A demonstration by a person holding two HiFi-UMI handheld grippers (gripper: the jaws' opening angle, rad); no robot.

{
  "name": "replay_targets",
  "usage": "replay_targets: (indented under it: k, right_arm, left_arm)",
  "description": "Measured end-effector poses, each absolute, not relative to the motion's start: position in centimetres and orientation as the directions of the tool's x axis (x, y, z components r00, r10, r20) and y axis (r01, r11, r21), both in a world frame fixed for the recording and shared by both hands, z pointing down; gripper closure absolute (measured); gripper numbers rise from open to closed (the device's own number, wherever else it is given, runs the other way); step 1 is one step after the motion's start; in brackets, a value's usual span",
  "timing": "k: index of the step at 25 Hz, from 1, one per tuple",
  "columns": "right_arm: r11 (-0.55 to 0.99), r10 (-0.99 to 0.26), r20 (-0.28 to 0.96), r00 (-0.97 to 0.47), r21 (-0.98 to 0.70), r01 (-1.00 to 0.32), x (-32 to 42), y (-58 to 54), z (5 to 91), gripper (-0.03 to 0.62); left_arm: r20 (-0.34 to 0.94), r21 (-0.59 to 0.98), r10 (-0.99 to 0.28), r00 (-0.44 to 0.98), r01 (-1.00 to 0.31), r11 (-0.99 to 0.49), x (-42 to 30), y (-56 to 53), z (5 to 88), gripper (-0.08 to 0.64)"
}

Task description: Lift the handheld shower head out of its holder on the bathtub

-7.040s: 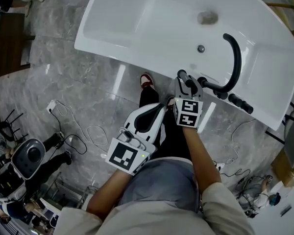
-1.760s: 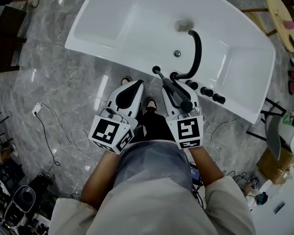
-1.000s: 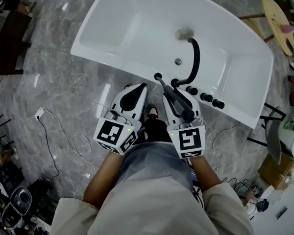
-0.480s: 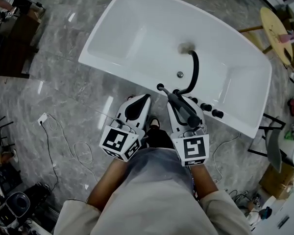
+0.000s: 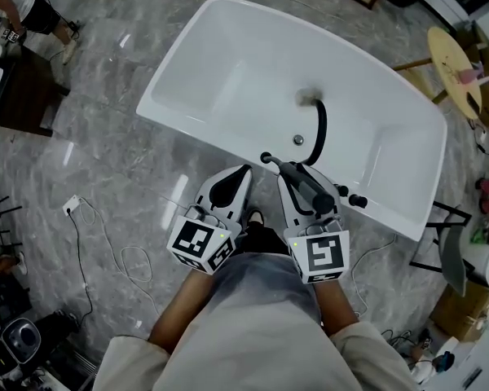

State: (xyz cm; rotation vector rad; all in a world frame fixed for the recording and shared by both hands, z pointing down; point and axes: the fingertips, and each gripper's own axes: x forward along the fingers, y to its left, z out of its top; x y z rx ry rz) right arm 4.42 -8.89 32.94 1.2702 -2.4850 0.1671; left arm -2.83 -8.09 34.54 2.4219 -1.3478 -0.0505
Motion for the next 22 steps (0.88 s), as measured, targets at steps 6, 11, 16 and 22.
replay_targets:
  k: [6,11,16,22]
  right_arm:
    - [0.576,-0.777,0.339,-0.530,0.044,-0.816,5.0,-8.8,32.5,0.448]
    - [0.573,-0.781,0.330,-0.531,0.037,-0.819,5.0,-8.5,32.2,0.448]
    - [0.583,-0.773,0.338,-0.537,0.042,-0.812,4.8,-8.2,32.2,0.448]
    - [0.583,-0.772,0.341,-0.536,0.044,-0.811,4.9,-7.8,32.4,0.448]
  left_arm:
    - [0.129,0.328,-0.833,0.539,-0.816,-0.477,-3.0,-8.3,33.6,0.555]
    - [0.121,0.324,-0.836,0.535,-0.817,-0.477,-3.0,-8.0,33.0,0.555]
    - [0.115,0.321,-0.838,0.533,-0.818,-0.477,-2.9,-8.1,32.7,0.555]
    - [0.104,0.320,-0.840,0.533,-0.817,-0.479,-2.7,-7.9,32.3,0.555]
